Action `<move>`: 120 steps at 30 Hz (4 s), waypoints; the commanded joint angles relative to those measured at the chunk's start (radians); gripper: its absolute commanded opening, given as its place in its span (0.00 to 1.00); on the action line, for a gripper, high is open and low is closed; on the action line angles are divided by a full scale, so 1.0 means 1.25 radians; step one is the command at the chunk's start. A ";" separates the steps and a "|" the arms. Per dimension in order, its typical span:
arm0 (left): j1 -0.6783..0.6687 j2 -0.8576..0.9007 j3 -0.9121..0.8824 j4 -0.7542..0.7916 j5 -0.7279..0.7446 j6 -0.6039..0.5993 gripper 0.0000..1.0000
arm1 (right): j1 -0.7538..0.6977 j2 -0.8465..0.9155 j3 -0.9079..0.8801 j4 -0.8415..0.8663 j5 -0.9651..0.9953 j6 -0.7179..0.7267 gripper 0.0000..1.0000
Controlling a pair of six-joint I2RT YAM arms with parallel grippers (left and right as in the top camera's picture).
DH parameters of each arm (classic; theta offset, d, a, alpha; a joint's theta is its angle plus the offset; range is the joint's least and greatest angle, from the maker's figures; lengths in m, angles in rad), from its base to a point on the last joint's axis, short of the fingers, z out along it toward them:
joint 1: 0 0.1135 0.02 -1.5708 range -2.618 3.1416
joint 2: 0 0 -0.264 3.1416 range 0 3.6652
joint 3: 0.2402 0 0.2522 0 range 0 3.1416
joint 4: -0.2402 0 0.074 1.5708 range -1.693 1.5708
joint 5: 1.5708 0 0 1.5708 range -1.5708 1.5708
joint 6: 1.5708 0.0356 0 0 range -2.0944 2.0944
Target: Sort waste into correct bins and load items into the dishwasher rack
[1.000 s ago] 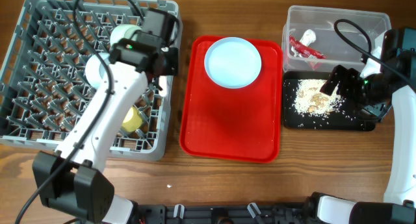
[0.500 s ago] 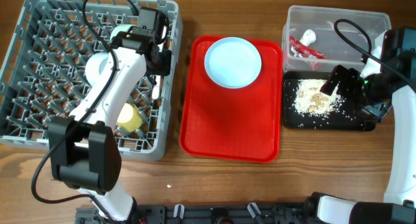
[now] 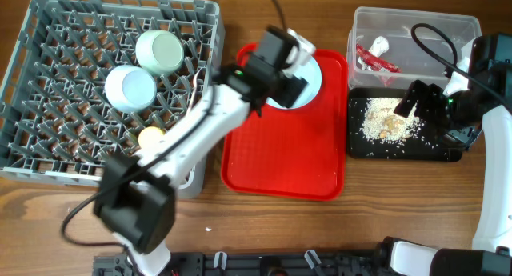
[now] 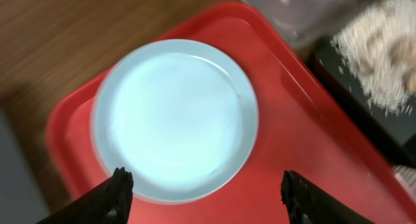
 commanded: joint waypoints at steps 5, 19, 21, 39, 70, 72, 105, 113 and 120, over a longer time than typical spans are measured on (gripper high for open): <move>-0.054 0.173 0.006 0.103 0.002 0.125 0.70 | 0.000 -0.014 0.015 0.001 0.011 -0.016 1.00; -0.074 0.277 0.004 0.056 -0.074 0.125 0.25 | 0.000 -0.014 0.015 0.002 0.011 -0.016 1.00; -0.076 0.277 0.004 0.056 -0.074 0.122 0.16 | 0.000 -0.014 0.015 0.002 0.011 -0.016 1.00; -0.085 0.085 0.005 -0.018 -0.174 0.031 0.04 | 0.000 -0.014 0.015 0.000 0.011 -0.016 1.00; 0.472 -0.149 0.004 -0.095 0.643 -0.212 0.04 | 0.000 -0.014 0.015 -0.002 0.011 -0.016 1.00; 0.486 -0.126 0.004 -0.094 0.648 -0.214 0.04 | 0.000 -0.014 0.015 -0.003 0.011 -0.016 1.00; 0.456 -0.245 0.004 -0.508 0.012 -0.325 1.00 | 0.242 0.011 0.015 0.276 0.031 -0.061 1.00; 0.456 -0.403 -0.148 -0.451 0.021 -0.317 1.00 | 0.242 -0.202 -0.158 0.330 0.046 -0.072 1.00; 0.455 -0.809 -0.466 -0.277 0.068 -0.276 1.00 | 0.242 -0.519 -0.343 0.360 0.110 -0.056 1.00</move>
